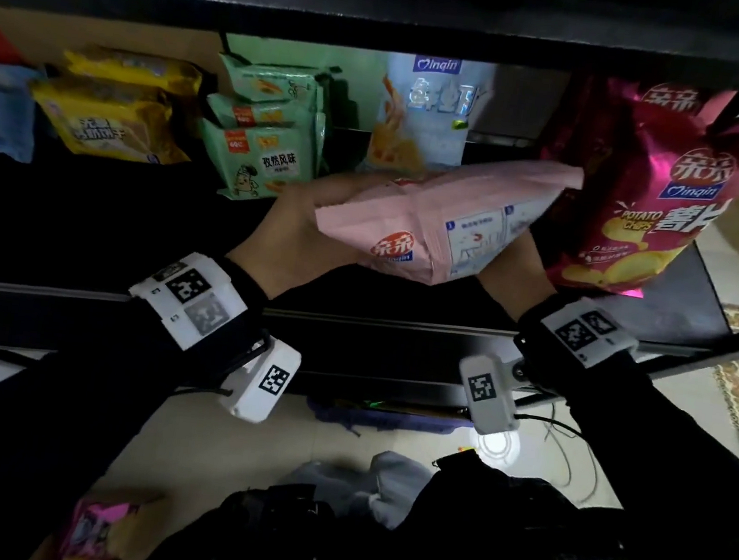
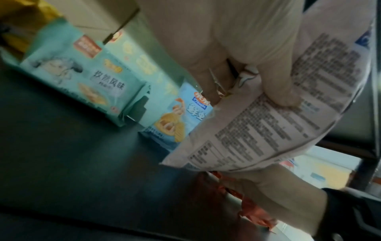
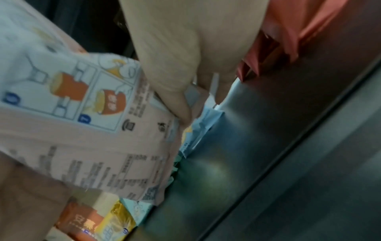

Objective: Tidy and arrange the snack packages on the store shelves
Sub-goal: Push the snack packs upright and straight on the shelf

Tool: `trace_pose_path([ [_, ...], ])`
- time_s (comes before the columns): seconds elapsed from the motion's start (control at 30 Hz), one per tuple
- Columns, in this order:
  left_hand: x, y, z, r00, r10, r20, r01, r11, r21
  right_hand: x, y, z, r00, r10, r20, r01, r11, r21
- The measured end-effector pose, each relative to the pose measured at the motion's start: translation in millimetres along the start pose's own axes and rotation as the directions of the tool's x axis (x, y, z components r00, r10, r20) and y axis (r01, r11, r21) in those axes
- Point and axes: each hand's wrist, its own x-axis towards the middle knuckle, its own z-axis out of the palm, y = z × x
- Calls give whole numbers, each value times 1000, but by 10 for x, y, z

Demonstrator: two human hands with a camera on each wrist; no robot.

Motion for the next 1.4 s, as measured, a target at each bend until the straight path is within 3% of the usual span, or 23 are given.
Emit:
trace_pose_path([
  [0.03,8,-16,15,999,49,10,-49,999,-1,1,-19,9,999,-28,18,27,998,64],
  [0.07,6,-19,32,993,35,-111,-29,998,57,3,-19,21,997,-61,39,58,995,83],
  [0.1,13,-6,40,954,41,-296,7,988,157,-10,-21,10,990,-123,61,122,992,30],
  [0.13,20,-44,7,895,86,-437,34,965,259,-33,-80,27,992,-81,92,79,996,30],
  [0.17,34,-76,-21,847,103,-522,46,963,264,-10,-57,50,992,-11,125,8,1000,20],
  [0.27,99,-52,-38,744,-29,-668,120,989,90,-20,-32,73,970,-65,234,51,997,64],
  [0.3,117,-40,-8,736,-70,-673,140,989,50,-48,-79,98,954,-103,280,73,991,116],
  [0.33,133,-36,26,751,-102,-652,156,987,26,-70,-135,121,942,-130,310,78,982,173],
  [0.4,150,-5,139,833,-144,-534,174,985,5,-118,-265,151,939,-142,312,51,958,282],
  [0.47,168,38,180,891,-166,-422,163,986,-43,-111,-354,135,957,-68,281,-68,892,447],
  [0.57,187,118,181,873,-123,-471,151,988,22,-99,-369,53,920,64,386,-326,671,666],
  [0.67,191,49,80,845,-102,-526,199,971,132,-92,-300,20,860,58,507,-440,588,679],
  [0.8,70,-116,8,870,-341,-357,358,933,-18,-90,-187,86,865,141,482,-454,631,630],
  [0.97,-41,-355,90,832,-209,-514,265,964,37,-146,-173,255,935,125,333,-298,787,540],
  [1.13,-150,-474,163,785,-191,-589,239,971,4,-175,-116,374,973,88,214,-166,909,383],
  [1.2,-232,-459,141,720,-165,-674,243,970,22,-150,-75,425,979,74,189,-118,964,238],
  [1.23,-278,-430,104,653,-161,-740,237,972,-3,-129,-37,439,985,65,161,-89,986,144],
  [1.3,-399,-368,-48,498,-92,-863,138,990,-26,-67,85,420,996,9,89,-1,996,-88],
  [1.4,-635,-269,-323,200,54,-978,21,998,59,2,282,371,988,-128,84,150,911,-384],
])
